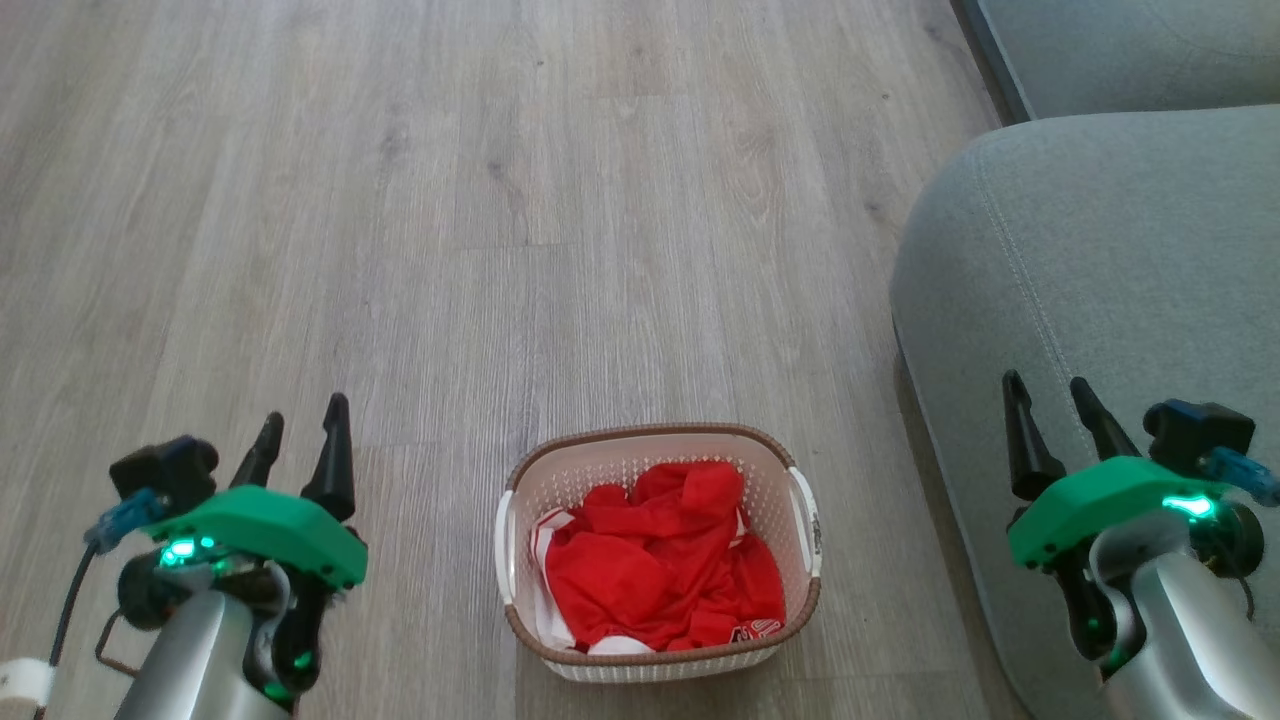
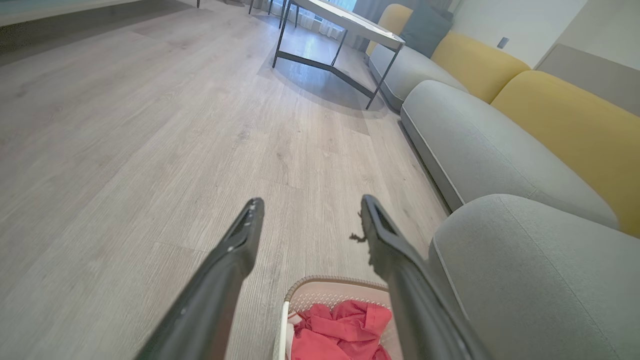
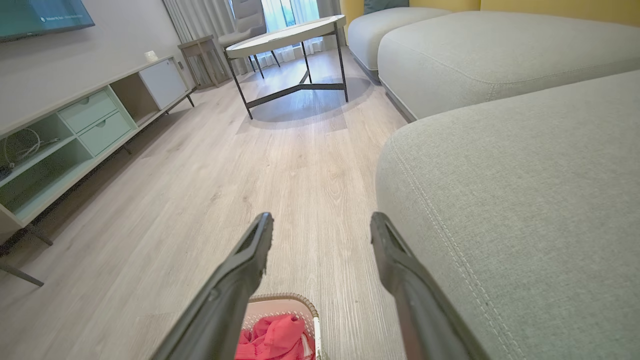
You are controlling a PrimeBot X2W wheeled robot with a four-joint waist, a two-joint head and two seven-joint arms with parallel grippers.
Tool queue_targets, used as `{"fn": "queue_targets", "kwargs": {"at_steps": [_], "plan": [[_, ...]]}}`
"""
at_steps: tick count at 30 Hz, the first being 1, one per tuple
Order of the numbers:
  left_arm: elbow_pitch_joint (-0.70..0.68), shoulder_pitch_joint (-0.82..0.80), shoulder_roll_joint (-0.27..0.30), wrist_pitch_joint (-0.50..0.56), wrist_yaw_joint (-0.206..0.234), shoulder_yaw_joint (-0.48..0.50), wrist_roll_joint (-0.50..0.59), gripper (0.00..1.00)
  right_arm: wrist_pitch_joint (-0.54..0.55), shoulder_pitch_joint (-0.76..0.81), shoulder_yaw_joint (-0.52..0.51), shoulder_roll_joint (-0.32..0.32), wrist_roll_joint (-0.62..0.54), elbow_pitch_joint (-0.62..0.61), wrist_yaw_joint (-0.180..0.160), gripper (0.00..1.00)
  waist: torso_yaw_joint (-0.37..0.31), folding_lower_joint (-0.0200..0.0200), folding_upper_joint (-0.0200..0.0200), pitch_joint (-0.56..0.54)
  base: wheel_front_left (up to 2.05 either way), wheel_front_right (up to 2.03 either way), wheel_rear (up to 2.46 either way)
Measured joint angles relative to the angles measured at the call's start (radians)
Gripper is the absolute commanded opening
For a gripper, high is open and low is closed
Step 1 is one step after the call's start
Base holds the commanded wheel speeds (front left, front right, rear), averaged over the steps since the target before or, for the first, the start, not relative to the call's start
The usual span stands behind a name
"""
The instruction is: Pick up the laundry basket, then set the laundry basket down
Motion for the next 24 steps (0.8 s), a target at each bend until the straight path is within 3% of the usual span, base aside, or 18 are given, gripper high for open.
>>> {"fn": "queue_targets", "kwargs": {"at_steps": [24], "plan": [[0.037, -0.066, 0.040, -0.039, 0.032, -0.060, 0.179, 1.00, -0.070, -0.053, 0.043, -0.025, -0.168, 0.043, 0.000, 1.00, 0.002, 0.0000, 0.0000, -0.003, 0.00, 0.00, 0.00]]}}
